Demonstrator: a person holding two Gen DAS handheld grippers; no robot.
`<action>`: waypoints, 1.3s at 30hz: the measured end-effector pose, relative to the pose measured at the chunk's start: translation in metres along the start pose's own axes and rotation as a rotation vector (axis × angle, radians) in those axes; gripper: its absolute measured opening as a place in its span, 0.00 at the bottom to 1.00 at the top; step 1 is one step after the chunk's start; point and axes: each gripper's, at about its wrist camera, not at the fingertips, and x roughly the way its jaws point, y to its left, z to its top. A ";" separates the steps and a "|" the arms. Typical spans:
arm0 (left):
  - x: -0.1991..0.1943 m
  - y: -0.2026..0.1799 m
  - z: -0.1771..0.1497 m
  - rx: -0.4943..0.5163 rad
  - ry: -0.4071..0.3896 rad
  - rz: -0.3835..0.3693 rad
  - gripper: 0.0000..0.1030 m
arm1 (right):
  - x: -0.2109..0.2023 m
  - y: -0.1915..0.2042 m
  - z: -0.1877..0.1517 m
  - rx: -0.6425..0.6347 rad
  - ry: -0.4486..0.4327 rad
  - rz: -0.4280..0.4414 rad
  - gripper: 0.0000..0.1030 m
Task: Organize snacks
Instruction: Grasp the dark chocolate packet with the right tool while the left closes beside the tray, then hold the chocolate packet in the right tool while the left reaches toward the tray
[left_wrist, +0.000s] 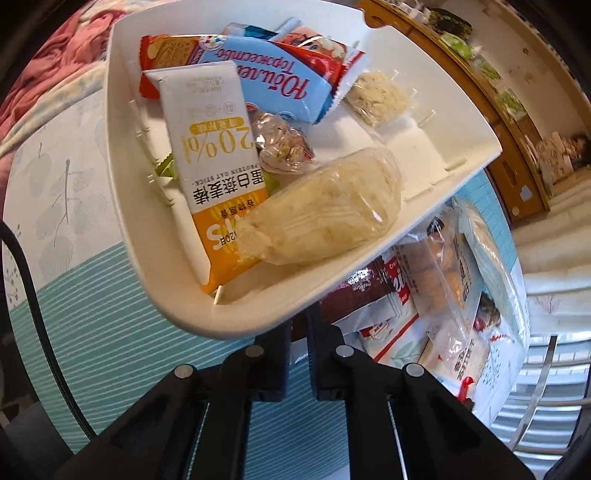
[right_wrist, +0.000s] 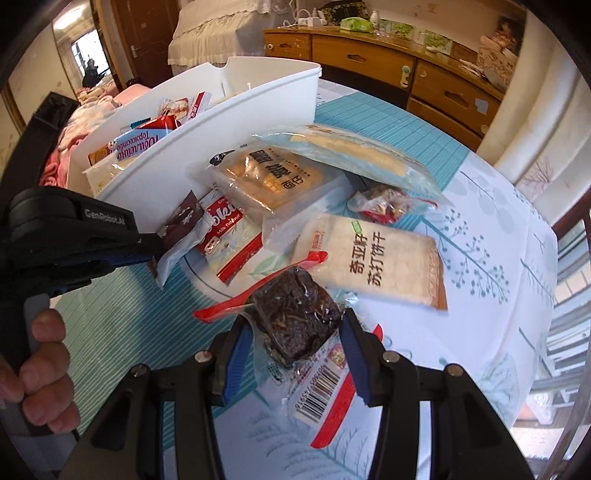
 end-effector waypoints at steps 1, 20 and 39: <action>0.000 0.000 -0.001 0.015 0.004 0.001 0.06 | -0.003 0.000 -0.002 0.006 -0.002 0.000 0.46; -0.026 0.009 -0.046 0.310 0.079 -0.007 0.10 | -0.039 -0.009 -0.031 0.116 -0.040 -0.048 0.46; -0.013 0.006 -0.036 0.456 -0.018 -0.011 0.61 | -0.027 0.006 -0.038 0.134 0.003 -0.030 0.46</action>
